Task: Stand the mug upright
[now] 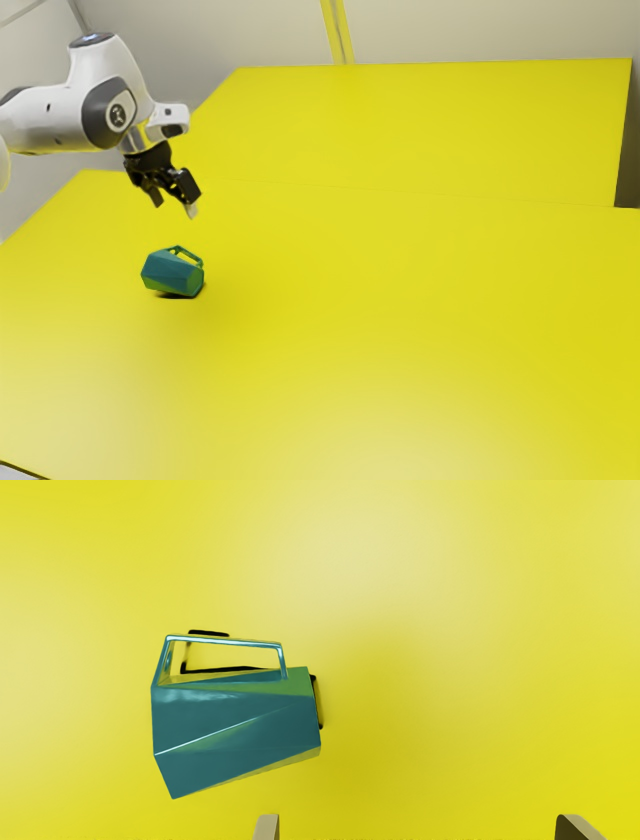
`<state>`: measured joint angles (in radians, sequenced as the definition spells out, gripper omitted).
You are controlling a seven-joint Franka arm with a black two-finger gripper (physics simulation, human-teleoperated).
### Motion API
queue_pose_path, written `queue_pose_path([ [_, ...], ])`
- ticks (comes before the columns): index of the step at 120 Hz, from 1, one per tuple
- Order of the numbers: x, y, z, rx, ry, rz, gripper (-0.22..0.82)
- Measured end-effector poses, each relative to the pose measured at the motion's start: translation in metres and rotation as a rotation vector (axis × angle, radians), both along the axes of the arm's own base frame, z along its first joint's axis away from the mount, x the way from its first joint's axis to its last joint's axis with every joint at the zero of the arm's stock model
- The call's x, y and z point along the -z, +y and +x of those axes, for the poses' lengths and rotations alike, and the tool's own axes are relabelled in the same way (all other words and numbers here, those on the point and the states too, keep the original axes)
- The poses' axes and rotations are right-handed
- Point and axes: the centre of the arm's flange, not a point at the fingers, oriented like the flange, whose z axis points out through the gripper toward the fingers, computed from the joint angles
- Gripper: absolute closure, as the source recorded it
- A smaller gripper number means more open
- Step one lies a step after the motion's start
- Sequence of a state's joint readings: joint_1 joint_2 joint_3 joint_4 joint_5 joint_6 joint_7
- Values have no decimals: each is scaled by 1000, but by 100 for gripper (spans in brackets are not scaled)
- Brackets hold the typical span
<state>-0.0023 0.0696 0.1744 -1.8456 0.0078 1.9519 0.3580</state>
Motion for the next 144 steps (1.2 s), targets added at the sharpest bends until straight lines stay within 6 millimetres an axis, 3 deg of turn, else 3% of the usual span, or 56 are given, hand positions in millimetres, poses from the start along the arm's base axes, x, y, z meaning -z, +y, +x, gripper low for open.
queue_pose_path([
  [18, -2, 27, -6, -39, -22, -40, 0],
  [32, 1, 73, -8, -95, -45, -93, 0],
  [43, 17, 107, -5, -118, -43, -130, 0],
  [59, 34, 131, 17, -81, -53, -162, 0],
  [73, 65, 154, 36, -48, -40, -203, 0],
  [98, 113, 198, 38, -16, -27, -337, 0],
  [122, 152, 218, 29, 33, -2, -470, 0],
  [144, 167, 223, 18, 82, 7, -572, 0],
])
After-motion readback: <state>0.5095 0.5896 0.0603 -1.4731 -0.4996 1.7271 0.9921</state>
